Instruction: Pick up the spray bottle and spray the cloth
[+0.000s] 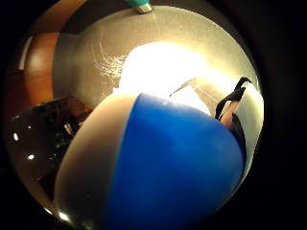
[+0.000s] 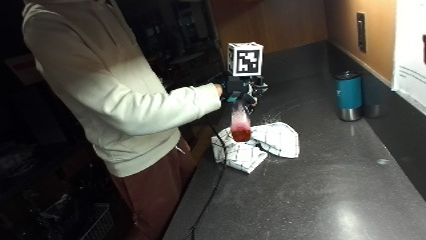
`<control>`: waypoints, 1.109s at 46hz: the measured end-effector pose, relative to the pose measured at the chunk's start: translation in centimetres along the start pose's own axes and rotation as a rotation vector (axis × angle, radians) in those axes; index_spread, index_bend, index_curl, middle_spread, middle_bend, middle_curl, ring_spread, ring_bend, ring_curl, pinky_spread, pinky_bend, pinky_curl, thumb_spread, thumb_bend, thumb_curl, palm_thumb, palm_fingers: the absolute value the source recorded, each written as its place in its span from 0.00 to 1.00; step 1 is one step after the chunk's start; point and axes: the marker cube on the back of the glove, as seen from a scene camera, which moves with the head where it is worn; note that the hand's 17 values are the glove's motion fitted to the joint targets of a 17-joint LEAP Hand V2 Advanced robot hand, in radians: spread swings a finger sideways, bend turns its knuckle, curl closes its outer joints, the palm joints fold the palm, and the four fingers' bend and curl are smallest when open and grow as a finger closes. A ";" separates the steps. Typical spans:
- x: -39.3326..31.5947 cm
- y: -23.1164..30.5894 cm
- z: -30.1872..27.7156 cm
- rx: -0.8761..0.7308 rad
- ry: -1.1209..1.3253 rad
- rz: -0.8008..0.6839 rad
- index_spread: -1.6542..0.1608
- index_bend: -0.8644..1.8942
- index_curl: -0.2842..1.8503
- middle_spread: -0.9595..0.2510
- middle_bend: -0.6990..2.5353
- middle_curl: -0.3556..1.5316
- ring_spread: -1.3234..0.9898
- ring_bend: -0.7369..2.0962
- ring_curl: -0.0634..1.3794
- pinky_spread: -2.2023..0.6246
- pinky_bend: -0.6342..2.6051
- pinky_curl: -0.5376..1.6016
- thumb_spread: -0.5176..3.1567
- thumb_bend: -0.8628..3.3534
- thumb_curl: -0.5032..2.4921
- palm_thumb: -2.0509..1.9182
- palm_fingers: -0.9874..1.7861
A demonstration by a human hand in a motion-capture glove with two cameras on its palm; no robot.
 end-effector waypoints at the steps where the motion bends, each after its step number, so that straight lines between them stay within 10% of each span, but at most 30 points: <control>1: -0.1 0.0 -0.4 0.021 -0.035 0.003 0.82 0.48 0.39 0.70 0.41 0.45 0.49 0.47 0.36 0.70 0.29 0.42 0.13 0.20 0.41 0.77 0.85; 26: -11.1 -2.9 -10.7 0.652 -1.072 -0.149 0.82 0.48 0.39 0.70 0.40 0.45 0.49 0.47 0.36 0.70 0.29 0.43 0.13 0.20 0.41 0.77 0.85; 37: -15.8 -3.1 -6.9 0.508 -1.294 -0.327 0.82 0.48 0.39 0.71 0.40 0.45 0.49 0.47 0.36 0.70 0.30 0.43 0.14 0.20 0.41 0.77 0.85; 51: -19.5 -10.6 0.0 0.598 -1.239 -0.164 0.82 0.47 0.38 0.70 0.39 0.45 0.49 0.46 0.36 0.70 0.30 0.43 0.14 0.20 0.41 0.77 0.84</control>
